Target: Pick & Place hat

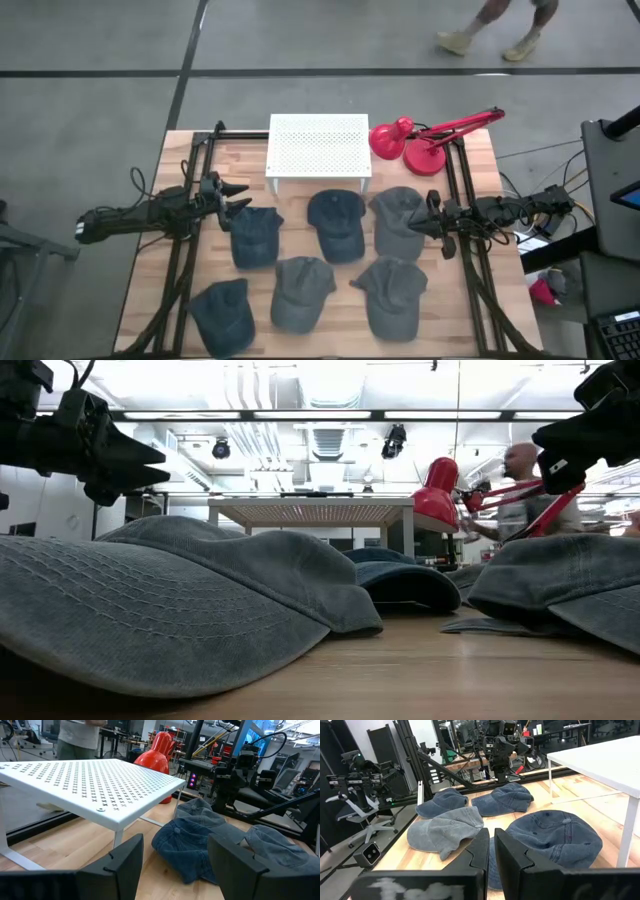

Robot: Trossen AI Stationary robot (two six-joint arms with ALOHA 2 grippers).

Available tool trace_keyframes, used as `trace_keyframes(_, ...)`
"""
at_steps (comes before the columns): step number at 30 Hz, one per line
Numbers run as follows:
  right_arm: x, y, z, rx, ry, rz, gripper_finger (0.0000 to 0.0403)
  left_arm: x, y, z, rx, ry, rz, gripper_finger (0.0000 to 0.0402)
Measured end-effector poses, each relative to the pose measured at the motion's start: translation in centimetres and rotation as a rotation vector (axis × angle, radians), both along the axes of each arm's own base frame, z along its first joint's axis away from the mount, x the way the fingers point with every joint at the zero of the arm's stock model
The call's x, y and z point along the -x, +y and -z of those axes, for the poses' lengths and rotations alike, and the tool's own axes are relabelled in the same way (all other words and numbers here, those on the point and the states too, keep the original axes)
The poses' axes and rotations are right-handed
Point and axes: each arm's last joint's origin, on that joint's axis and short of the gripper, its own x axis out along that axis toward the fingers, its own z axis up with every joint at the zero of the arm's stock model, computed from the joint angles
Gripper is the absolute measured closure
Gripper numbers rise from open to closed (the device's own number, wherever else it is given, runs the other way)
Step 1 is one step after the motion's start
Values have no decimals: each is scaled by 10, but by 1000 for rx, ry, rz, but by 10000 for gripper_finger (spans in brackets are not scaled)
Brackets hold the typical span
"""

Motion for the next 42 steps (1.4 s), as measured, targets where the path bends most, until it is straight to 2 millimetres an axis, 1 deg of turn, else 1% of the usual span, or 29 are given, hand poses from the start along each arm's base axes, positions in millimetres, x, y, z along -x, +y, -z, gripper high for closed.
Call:
trace_keyframes(33,0,0,0,-7,0,0,376,0,0,0,0,0,0,179)
trace_keyframes(36,0,0,-2,-88,-8,4,376,0,0,0,0,0,0,179)
trace_keyframes(38,0,0,-6,-164,-43,4,376,0,0,0,0,0,0,179)
trace_keyframes(42,1,-1,-22,-278,-204,16,376,0,0,0,0,0,0,179)
